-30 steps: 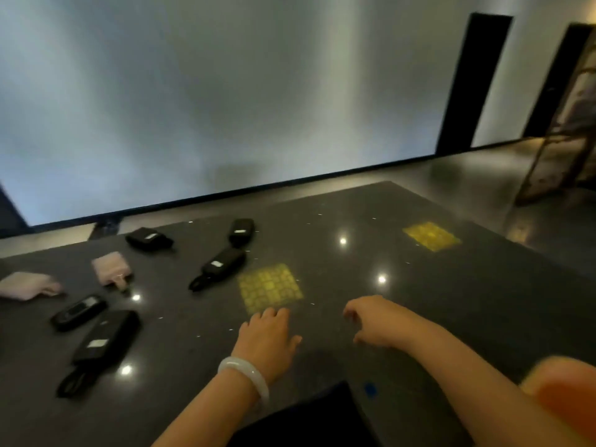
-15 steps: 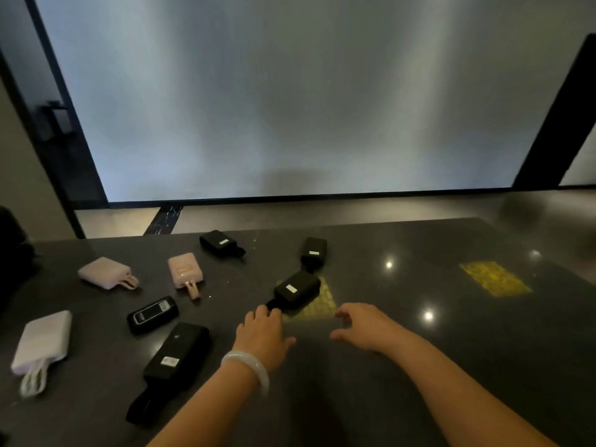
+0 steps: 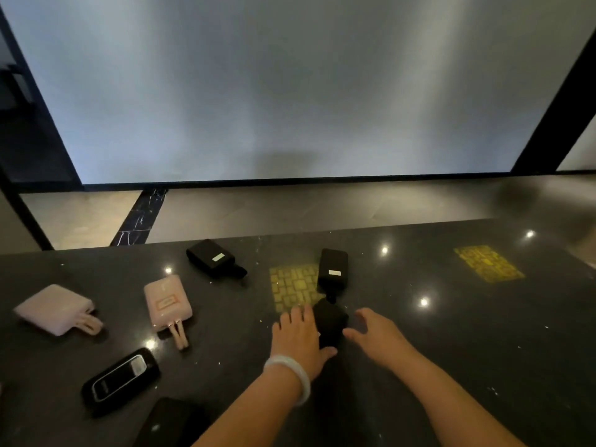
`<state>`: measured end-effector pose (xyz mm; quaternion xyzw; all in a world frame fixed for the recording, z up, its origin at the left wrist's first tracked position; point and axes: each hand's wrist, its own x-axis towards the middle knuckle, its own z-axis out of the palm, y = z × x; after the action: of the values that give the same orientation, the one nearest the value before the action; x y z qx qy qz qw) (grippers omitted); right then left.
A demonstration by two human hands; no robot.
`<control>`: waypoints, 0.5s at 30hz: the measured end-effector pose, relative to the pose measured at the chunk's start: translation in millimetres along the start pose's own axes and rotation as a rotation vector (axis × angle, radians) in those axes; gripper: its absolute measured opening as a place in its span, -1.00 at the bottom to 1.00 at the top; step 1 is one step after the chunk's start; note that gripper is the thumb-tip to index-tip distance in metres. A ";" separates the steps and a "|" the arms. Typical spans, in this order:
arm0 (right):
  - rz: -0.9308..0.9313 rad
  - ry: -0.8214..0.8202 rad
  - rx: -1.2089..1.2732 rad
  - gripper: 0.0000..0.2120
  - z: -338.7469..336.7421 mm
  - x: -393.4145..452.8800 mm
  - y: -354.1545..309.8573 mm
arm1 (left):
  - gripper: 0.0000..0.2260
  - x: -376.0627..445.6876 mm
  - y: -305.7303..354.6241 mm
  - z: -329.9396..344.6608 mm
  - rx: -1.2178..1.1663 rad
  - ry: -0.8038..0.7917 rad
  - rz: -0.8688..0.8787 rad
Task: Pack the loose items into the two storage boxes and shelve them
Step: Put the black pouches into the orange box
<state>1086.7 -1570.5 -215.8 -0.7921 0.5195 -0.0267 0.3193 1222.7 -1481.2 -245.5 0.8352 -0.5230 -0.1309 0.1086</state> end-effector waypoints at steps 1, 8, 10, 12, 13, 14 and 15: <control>0.015 0.011 0.013 -0.40 2.5 9.8 0.2 | -0.19 4.2 0.0 4.5 -0.002 -0.011 -0.010; 0.083 0.083 0.146 -0.34 11.2 72.0 -9.5 | -0.35 10.3 -16.2 8.2 -0.024 -0.033 -0.060; 0.080 0.110 0.161 -0.33 12.0 91.7 -17.4 | -0.28 9.4 -27.8 5.0 -0.070 -0.024 -0.101; 0.083 0.157 0.157 -0.25 12.6 113.9 -26.9 | -0.21 8.5 -37.1 2.7 -0.096 -0.007 -0.150; 0.090 0.172 0.152 -0.18 13.1 125.1 -31.9 | -0.18 8.4 -40.0 2.3 -0.107 0.002 -0.167; 0.100 0.177 0.150 -0.12 13.5 136.6 -36.3 | -0.17 8.9 -42.0 2.1 -0.117 0.007 -0.178; 0.114 0.176 0.149 -0.06 14.5 147.9 -40.0 | -0.17 9.4 -43.2 2.4 -0.129 0.006 -0.185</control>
<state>1192.3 -1677.6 -248.8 -0.7300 0.5863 -0.1162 0.3315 1262.3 -1471.3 -262.5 0.8715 -0.4340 -0.1710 0.1511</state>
